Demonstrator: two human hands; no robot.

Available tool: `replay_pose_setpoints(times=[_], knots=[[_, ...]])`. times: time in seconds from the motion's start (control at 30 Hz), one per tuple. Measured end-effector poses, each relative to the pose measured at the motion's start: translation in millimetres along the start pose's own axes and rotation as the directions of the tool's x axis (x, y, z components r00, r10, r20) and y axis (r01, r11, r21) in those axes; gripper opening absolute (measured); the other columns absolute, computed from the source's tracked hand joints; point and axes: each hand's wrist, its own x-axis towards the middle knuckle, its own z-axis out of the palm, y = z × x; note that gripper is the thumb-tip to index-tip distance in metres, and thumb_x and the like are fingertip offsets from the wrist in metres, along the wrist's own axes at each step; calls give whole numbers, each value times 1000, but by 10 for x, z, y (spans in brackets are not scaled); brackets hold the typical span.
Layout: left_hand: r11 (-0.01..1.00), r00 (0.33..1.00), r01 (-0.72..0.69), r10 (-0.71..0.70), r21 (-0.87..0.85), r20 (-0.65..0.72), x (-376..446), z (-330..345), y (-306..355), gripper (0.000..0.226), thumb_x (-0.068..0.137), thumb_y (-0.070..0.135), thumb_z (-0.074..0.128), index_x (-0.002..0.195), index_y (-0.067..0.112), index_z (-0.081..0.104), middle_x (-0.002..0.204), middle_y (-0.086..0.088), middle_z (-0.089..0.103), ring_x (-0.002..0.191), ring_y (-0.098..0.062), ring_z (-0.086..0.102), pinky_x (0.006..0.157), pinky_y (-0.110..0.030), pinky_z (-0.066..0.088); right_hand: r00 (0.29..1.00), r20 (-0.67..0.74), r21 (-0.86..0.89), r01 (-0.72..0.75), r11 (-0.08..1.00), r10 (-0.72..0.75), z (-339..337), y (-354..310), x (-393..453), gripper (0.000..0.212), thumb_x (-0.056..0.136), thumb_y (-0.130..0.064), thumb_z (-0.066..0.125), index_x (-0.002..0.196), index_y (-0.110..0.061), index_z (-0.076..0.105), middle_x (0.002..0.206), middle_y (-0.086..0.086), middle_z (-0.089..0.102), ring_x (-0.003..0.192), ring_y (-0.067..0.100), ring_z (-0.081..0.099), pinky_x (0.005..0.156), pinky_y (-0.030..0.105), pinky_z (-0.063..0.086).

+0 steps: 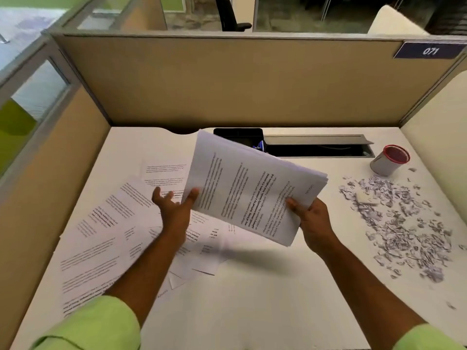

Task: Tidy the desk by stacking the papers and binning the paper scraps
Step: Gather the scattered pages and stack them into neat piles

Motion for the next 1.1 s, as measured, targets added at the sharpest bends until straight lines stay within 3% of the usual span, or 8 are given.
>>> replay_pose_setpoints(times=[0.07,0.17,0.3,0.43,0.63,0.8,1.0,1.1], knots=[[968,983,-157,134,193,129,75,-126,65,93,78,35,80,149,33,21,153,2,39,131,-20,43,100,-45,46,998,62,-44,23,999,-20,-63,-60,29,27,92,-6,69,118,-1,67,115,11,76,103,35,73,86,49,61],[962,933,-206,137,179,333,123,-149,206,58,87,26,72,137,30,42,131,4,62,113,-18,62,89,-39,54,993,106,-113,60,992,-47,-86,-134,53,32,87,-12,73,116,-1,68,111,10,78,99,32,75,82,44,63],[950,939,-272,226,154,260,59,-39,203,14,93,10,63,106,13,59,102,-1,71,99,-23,68,83,-36,57,987,-5,-236,152,960,-158,-35,-102,8,11,93,-11,72,103,-16,69,100,0,77,90,20,75,71,27,62],[950,946,-267,226,162,233,-168,94,-150,21,94,11,62,109,22,54,105,4,67,100,-13,65,83,-32,58,959,-101,-389,208,898,-266,-67,138,-79,24,93,-13,74,115,-20,67,102,-4,72,95,7,69,75,20,61],[916,934,-262,161,304,318,-344,144,-873,16,94,8,61,102,21,58,103,2,66,104,-21,63,82,-28,56,977,-189,-302,35,953,-96,-153,591,-209,24,93,-11,73,111,-28,70,106,-9,74,104,17,70,83,31,55],[918,952,-267,203,294,229,-380,244,-712,12,99,14,53,108,22,53,103,3,61,104,-15,60,75,-22,57,961,-251,-305,38,952,-118,-77,536,-142,22,96,-11,69,106,-31,69,100,-10,73,102,25,70,88,43,57],[944,954,-243,192,223,228,-374,169,-610,30,94,16,63,119,26,50,111,5,61,99,-12,61,69,-14,56,978,-165,-216,91,972,-128,-220,493,-194,43,90,-11,77,126,-28,63,122,-8,66,112,10,62,85,28,58],[940,961,-204,139,273,239,-331,196,-654,22,96,19,60,115,28,52,109,0,63,106,-20,61,71,-14,53,976,-200,-217,45,975,-90,-201,543,-136,22,90,-13,77,110,-23,72,108,2,75,108,25,68,87,38,58]])
